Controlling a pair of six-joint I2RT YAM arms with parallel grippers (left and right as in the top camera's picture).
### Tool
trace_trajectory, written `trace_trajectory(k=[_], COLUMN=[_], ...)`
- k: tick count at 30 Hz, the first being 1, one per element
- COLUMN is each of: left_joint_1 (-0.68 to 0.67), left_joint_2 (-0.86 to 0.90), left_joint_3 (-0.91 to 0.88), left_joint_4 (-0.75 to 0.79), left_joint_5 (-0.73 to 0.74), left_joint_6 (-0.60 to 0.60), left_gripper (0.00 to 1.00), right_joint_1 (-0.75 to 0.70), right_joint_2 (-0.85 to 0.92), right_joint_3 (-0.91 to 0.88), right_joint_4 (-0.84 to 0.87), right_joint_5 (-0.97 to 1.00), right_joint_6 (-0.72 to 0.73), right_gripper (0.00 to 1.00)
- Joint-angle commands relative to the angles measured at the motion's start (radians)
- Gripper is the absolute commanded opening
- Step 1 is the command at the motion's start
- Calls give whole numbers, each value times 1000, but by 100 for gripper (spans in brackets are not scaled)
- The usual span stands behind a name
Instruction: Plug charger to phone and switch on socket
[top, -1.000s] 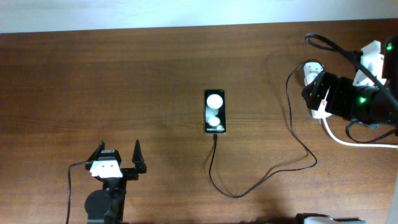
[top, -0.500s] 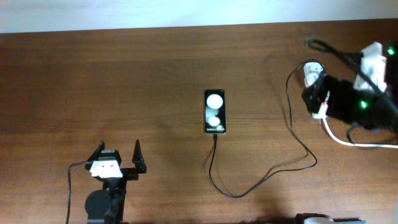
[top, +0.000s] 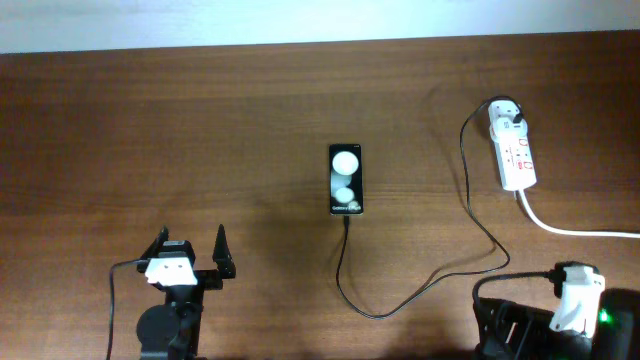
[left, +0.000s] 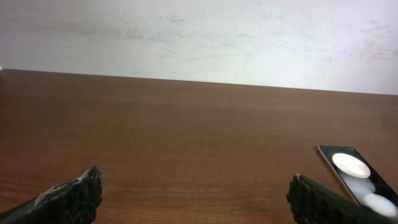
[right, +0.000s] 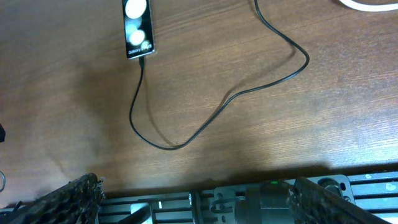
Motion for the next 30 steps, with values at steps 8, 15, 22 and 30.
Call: trace_trajectory(k=[8,15,22,30], left_joint_1=[0,0,0,0], left_joint_2=[-5,-5,-5,-5], left_joint_3=[-4,-4,-4,-4], left_joint_4=[-3,-3,-3,-3], left_joint_5=[-4,-4,-4,-4], left_joint_6=[16,16,16,16], left_gripper=[99,99,99,99], right_joint_1=[3,3,3,113], right_joint_2=[-325,-528,-570,-601], right_joint_3=[-446,-883,-938,-1143], right_joint_4=[951,1540,1539,1553], right_joint_5=[-171,-330,-103,132], right_joint_6=[-11,-11,-11,-11], right_gripper=[99,99,99,99])
